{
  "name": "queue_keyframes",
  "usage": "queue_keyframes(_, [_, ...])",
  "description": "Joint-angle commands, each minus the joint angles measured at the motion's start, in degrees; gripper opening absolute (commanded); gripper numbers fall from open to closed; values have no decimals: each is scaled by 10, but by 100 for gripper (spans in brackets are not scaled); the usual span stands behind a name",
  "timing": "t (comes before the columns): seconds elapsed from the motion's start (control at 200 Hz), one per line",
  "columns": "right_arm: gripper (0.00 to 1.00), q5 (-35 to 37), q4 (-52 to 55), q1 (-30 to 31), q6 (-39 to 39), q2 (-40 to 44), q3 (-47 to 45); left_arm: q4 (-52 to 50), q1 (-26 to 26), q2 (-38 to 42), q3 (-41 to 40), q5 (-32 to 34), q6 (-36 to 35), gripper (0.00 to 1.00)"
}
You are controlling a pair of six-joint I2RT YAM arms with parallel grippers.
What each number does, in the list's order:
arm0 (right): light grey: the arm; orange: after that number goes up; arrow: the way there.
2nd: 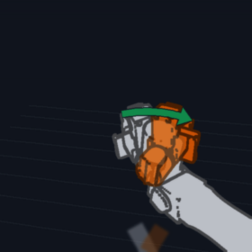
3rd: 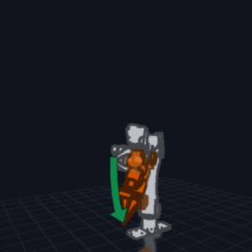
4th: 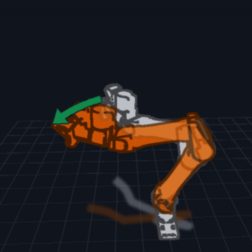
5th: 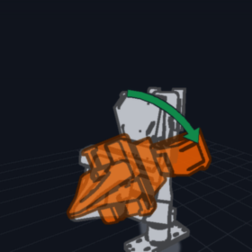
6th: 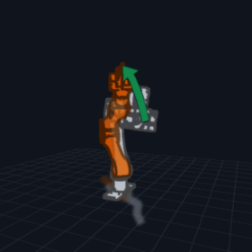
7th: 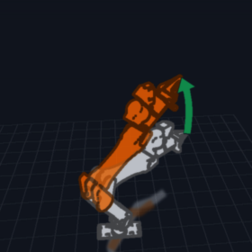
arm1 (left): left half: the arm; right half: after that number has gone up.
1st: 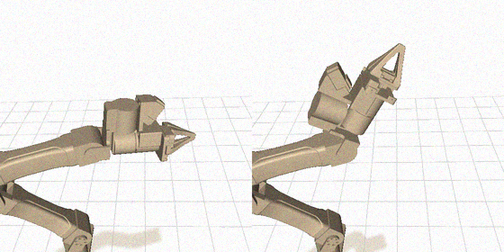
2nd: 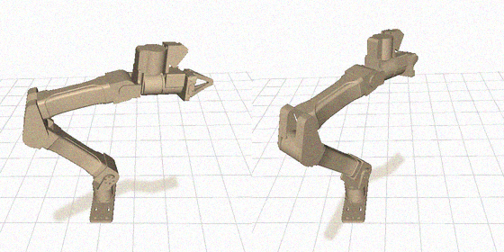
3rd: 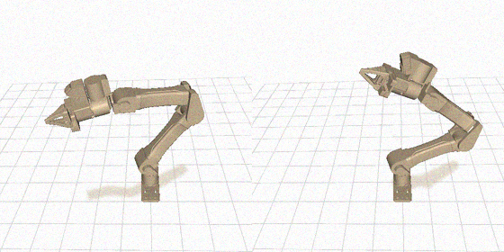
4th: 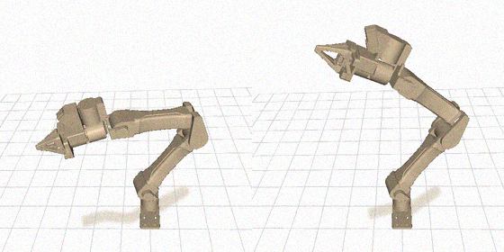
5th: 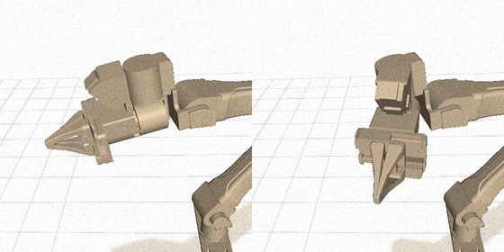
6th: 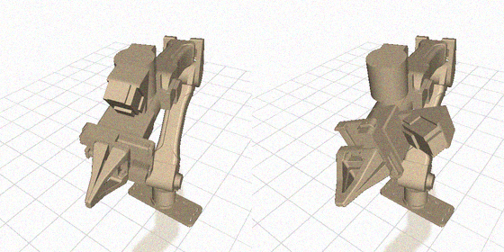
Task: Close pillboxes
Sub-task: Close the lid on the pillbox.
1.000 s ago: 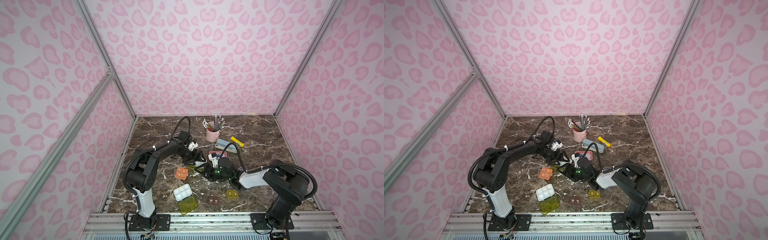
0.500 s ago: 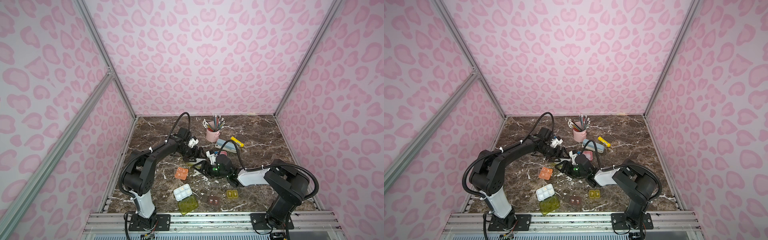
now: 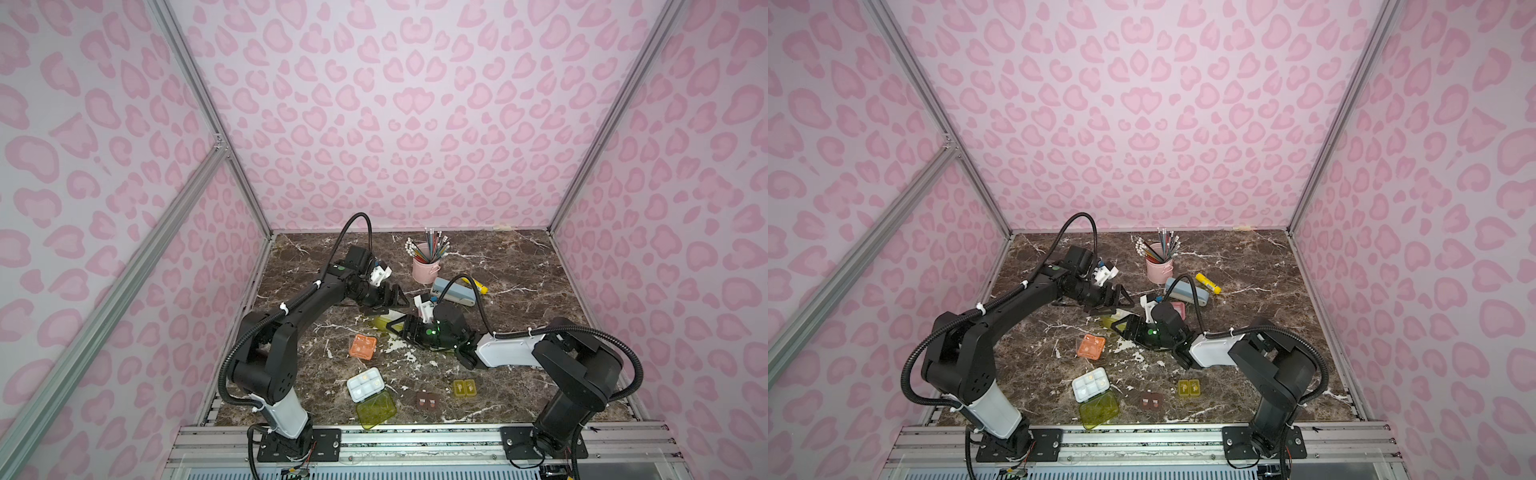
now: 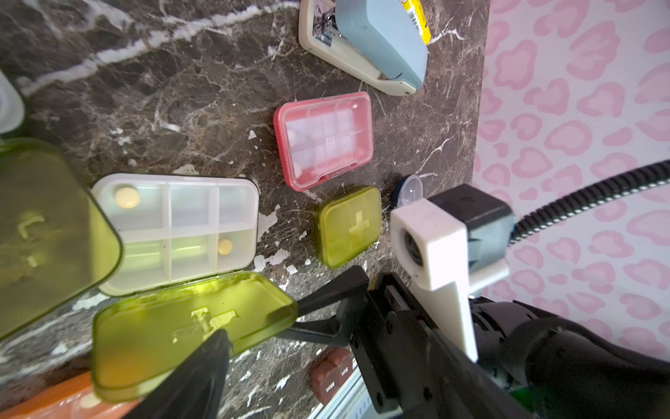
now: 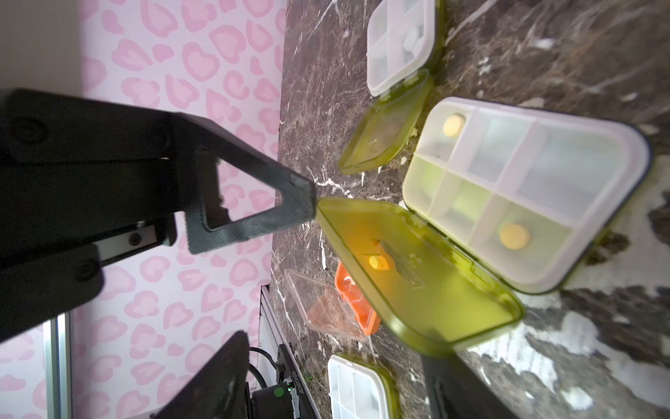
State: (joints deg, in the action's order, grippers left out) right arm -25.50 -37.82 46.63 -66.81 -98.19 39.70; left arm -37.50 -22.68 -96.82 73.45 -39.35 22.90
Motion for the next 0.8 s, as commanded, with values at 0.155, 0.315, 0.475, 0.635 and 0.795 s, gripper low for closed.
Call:
queue_keyframes(0.155, [76, -4, 3, -14, 16, -3, 10, -24, 23, 32, 2, 2, -12, 87])
queue_keyframes(0.315, [76, -7, 10, -20, 21, -5, 19, -28, 37, 49, -6, 0, -16, 87])
queue_keyframes(0.475, [76, -10, 19, -24, 27, -8, 30, -30, 56, 66, -20, -2, -21, 87])
queue_keyframes(0.635, [76, -11, 20, -29, 28, -11, 33, -24, 81, 86, -44, -10, -22, 87])
queue_keyframes(0.795, [76, -12, 24, -34, 31, -11, 37, -11, 108, 111, -77, -17, -21, 87])
